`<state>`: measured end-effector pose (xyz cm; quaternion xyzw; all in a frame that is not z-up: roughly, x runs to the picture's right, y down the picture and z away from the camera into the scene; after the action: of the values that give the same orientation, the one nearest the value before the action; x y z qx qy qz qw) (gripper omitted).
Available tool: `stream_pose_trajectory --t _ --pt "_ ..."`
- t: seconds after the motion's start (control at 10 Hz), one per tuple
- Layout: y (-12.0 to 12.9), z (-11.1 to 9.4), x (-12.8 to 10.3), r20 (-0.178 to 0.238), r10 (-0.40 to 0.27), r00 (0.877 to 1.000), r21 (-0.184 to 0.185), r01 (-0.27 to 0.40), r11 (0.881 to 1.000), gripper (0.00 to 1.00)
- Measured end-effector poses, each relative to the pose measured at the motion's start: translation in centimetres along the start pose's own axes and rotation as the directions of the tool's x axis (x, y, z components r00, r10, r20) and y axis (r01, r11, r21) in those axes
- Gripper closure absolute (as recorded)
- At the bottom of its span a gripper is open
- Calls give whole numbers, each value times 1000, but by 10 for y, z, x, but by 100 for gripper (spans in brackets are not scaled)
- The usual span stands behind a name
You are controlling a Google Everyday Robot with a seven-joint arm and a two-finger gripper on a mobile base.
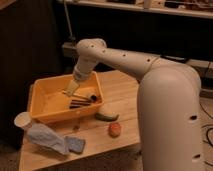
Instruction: Place towel in tray
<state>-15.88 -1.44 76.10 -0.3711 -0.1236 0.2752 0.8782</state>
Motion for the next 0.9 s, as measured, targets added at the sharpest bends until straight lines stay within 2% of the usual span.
stream_pose_trajectory --t 0.1,0.3,0.5,0.7,0.9 --pt "6 1 1 10 -23 1000 -4 23 1000 20" --pt "33 6 3 41 -79 996 -26 80 996 20" --pt "78 18 10 74 -131 989 -67 136 988 20" --pt "121 36 20 103 -181 978 -99 191 977 20" --pt "144 56 35 132 -221 966 -140 239 961 20"
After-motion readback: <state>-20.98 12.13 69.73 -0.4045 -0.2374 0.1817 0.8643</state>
